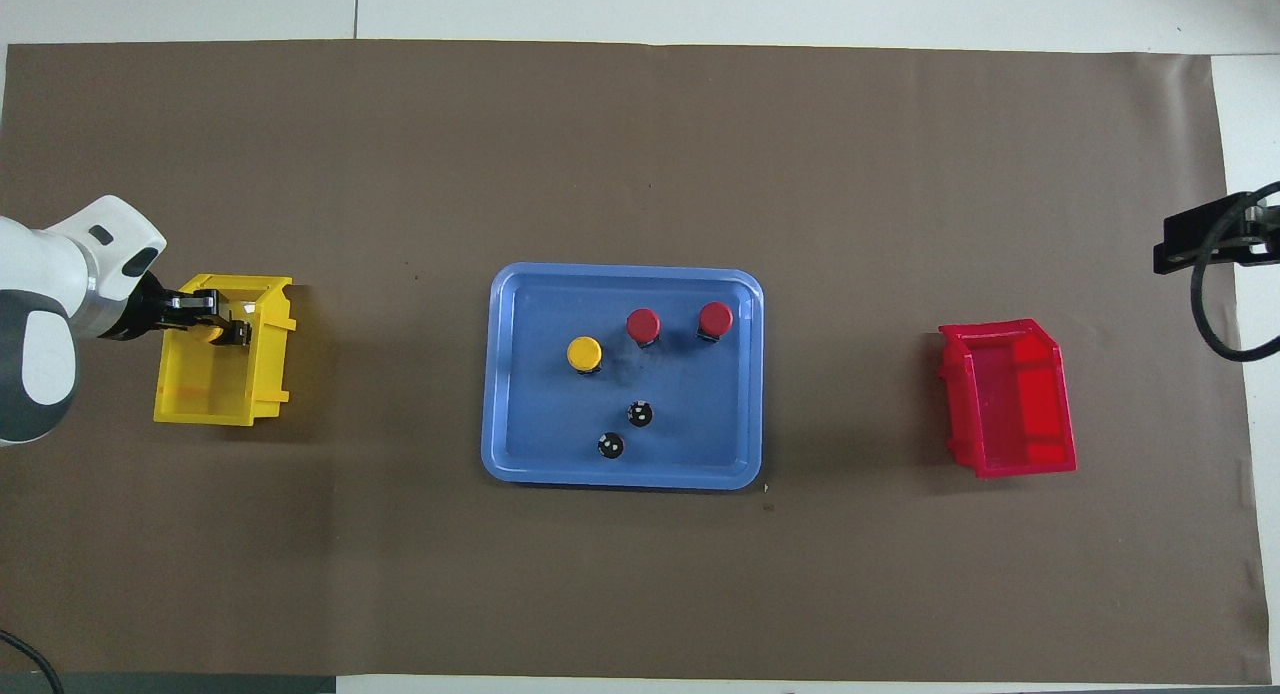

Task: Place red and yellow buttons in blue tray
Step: 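Carry the yellow button over the tray with the left gripper, then lower and release the yellow button into the tray with the left gripper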

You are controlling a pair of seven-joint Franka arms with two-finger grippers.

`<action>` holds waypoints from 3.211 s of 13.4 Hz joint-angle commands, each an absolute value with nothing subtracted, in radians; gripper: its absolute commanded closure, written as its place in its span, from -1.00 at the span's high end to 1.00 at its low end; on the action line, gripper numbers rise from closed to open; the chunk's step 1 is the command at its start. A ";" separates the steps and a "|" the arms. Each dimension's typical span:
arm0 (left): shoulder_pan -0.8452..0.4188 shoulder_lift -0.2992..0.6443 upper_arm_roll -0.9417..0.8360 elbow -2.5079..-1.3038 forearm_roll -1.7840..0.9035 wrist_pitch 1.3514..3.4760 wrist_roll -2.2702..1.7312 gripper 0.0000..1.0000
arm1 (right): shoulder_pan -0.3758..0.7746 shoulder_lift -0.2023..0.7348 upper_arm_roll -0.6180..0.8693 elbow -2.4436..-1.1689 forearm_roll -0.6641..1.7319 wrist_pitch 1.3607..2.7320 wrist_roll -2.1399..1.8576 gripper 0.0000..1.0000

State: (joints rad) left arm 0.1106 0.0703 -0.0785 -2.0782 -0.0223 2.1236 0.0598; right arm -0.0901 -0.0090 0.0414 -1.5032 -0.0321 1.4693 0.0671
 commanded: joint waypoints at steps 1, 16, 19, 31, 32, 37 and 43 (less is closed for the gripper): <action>0.103 0.045 -0.087 -1.936 -0.021 1.915 0.026 -0.86 | -0.123 -0.058 0.051 -1.577 -0.046 1.462 0.031 0.99; -0.439 0.100 -0.094 -1.897 -0.020 2.011 -0.811 -0.93 | -0.126 -0.041 0.044 -1.597 -0.048 1.463 0.031 0.99; -0.475 0.158 -0.094 -1.904 -0.020 2.095 -0.857 -0.93 | -0.124 -0.040 0.044 -1.595 -0.048 1.473 0.031 0.99; -0.483 0.258 -0.091 -1.905 -0.014 2.213 -0.876 -0.93 | -0.115 -0.040 0.054 -1.595 -0.040 1.466 0.032 0.99; -0.483 0.271 -0.091 -1.905 -0.012 2.226 -0.874 -0.92 | -0.115 -0.040 0.054 -1.597 -0.040 1.465 0.032 0.99; -0.477 0.284 -0.091 -1.907 -0.012 2.229 -0.865 -0.47 | -0.115 -0.040 0.054 -1.597 -0.040 1.465 0.032 0.99; -0.477 0.262 -0.089 -1.881 -0.012 2.171 -0.865 0.47 | -0.117 -0.040 0.054 -1.597 -0.040 1.465 0.032 0.99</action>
State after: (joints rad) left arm -0.4737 0.2812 -0.0983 -1.8948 -0.0231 2.2063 -0.8628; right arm -0.1104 -0.0189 0.0483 -1.5719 -0.0337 1.4600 0.0494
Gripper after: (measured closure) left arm 0.282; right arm 0.000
